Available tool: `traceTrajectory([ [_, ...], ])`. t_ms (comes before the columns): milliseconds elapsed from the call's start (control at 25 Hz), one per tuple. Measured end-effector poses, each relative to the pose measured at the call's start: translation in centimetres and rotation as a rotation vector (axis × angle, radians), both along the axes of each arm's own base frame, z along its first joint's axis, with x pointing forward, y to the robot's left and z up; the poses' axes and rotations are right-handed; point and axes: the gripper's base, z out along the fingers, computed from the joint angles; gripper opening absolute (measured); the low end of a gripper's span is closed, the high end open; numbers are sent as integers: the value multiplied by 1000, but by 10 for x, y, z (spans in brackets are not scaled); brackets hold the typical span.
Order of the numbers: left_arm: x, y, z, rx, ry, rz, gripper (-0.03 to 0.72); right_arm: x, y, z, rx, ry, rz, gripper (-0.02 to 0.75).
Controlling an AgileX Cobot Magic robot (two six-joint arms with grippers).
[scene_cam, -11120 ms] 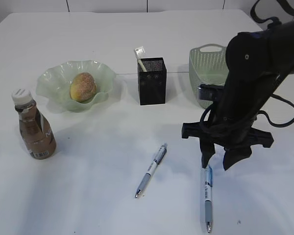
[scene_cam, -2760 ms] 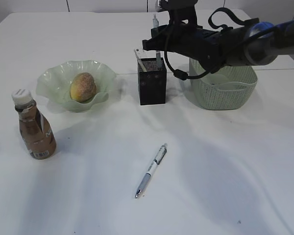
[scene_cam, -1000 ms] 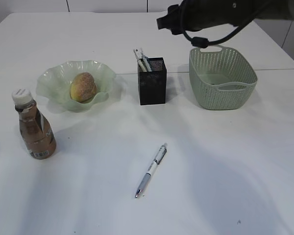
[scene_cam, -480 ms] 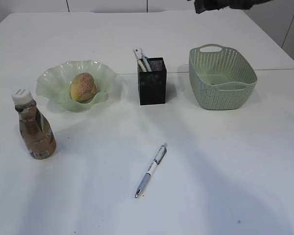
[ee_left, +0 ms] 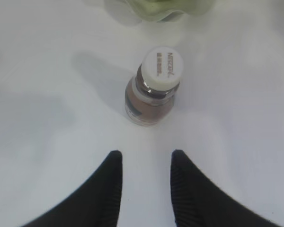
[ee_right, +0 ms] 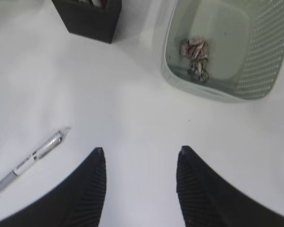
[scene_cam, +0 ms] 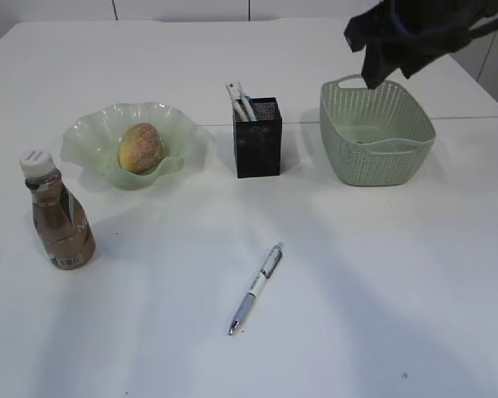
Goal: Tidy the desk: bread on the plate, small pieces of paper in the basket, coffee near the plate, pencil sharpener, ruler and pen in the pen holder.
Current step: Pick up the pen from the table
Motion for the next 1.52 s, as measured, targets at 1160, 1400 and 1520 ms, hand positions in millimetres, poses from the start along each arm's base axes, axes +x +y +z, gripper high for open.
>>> traceTrajectory([
  [1160, -10, -42, 1, 22, -28, -221, 239, -136, -43, -21, -27, 87, 26, 388],
  [1400, -9, -62, 17, 27, -23, -299, 241, -147, -47, -43, -40, 120, 23, 388],
  [1520, -1, -68, 24, 34, 8, -304, 241, -154, -49, -48, -33, 87, 22, 388],
])
